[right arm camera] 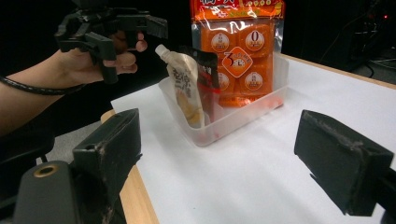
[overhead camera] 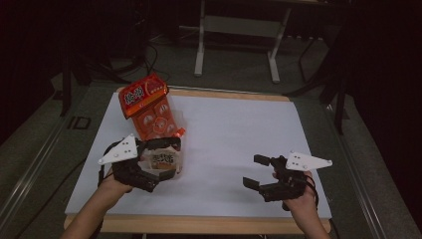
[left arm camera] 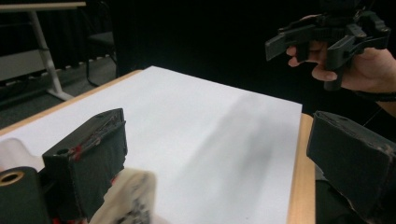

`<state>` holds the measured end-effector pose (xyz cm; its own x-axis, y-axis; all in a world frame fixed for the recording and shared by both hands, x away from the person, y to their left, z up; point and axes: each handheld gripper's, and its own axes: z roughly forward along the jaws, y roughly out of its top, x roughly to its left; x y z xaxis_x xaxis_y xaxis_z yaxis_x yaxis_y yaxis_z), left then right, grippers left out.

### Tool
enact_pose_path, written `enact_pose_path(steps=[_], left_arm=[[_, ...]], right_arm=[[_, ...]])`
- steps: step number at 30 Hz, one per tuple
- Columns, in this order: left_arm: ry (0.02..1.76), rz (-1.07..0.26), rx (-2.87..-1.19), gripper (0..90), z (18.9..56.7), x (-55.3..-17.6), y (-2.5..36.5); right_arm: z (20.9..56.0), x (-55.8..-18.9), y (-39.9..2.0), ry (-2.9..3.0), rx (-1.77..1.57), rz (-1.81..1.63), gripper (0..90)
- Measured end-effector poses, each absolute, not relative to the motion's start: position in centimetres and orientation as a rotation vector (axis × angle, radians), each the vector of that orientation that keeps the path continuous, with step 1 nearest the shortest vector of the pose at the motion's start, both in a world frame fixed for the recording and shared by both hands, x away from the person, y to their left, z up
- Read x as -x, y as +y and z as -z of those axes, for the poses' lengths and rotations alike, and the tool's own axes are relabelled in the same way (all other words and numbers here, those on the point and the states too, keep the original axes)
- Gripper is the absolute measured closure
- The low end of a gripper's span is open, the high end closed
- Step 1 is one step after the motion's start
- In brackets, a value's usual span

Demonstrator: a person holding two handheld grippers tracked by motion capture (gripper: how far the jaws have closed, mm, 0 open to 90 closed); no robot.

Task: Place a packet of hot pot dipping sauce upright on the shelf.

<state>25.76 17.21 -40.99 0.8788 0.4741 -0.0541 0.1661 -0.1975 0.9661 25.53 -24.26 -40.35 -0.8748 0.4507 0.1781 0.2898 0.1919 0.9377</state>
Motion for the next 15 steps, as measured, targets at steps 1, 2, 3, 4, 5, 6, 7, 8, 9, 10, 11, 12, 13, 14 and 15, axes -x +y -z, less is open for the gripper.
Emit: enact_pose_path(steps=[1,2,3,4,5,6,7,8,9,10,11,12,13,14,15], left_arm=[[0.483,-0.296,-1.773,5.6,41.0,-25.6,16.9],[0.480,-0.293,-1.778,5.6,41.0,-25.5,16.6],[0.475,-0.292,-1.773,5.6,41.1,-25.4,16.3],[0.465,-0.285,-1.777,5.6,41.1,-25.2,16.1],[0.456,-0.279,-1.781,5.6,41.1,-25.1,15.9],[0.444,-0.278,-1.777,5.6,41.2,-25.0,15.7],[0.444,-0.275,-1.776,5.6,41.4,-24.9,15.5],[0.437,-0.265,-1.779,5.6,41.5,-24.8,15.3],[0.432,-0.263,-1.783,5.6,41.7,-24.7,15.1],[0.429,-0.268,-1.788,5.6,41.8,-24.6,15.0],[0.426,-0.263,-1.788,5.6,41.9,-24.5,14.8],[0.421,-0.257,-1.785,5.6,42.0,-24.4,14.7],[0.416,-0.250,-1.784,5.6,42.1,-24.2,14.5],[0.413,-0.252,-1.785,5.6,42.2,-24.1,14.4],[0.409,-0.258,-1.792,5.6,42.4,-24.1,14.2]], right_arm=[[40.4,-25.5,-24.2,2.316,-0.725,-1.771,14.5],[40.5,-25.5,-24.2,2.319,-0.725,-1.764,14.5],[40.5,-25.5,-24.2,2.323,-0.725,-1.760,14.5],[40.7,-25.5,-24.2,2.324,-0.727,-1.760,14.5],[40.7,-25.5,-24.2,2.325,-0.731,-1.758,14.5],[40.8,-25.6,-24.2,2.322,-0.734,-1.761,14.5],[40.9,-25.6,-24.2,2.326,-0.734,-1.757,14.5],[40.9,-25.6,-24.2,2.326,-0.736,-1.755,14.5],[41.0,-25.6,-24.3,2.326,-0.735,-1.755,14.5],[41.1,-25.6,-24.3,2.330,-0.738,-1.755,14.5],[41.1,-25.6,-24.3,2.331,-0.737,-1.756,14.5],[41.3,-25.6,-24.3,2.334,-0.737,-1.750,14.5],[41.4,-25.6,-24.3,2.336,-0.735,-1.737,14.5],[41.5,-25.6,-24.3,2.330,-0.737,-1.735,14.5],[41.7,-25.6,-24.4,2.334,-0.745,-1.740,14.5]])
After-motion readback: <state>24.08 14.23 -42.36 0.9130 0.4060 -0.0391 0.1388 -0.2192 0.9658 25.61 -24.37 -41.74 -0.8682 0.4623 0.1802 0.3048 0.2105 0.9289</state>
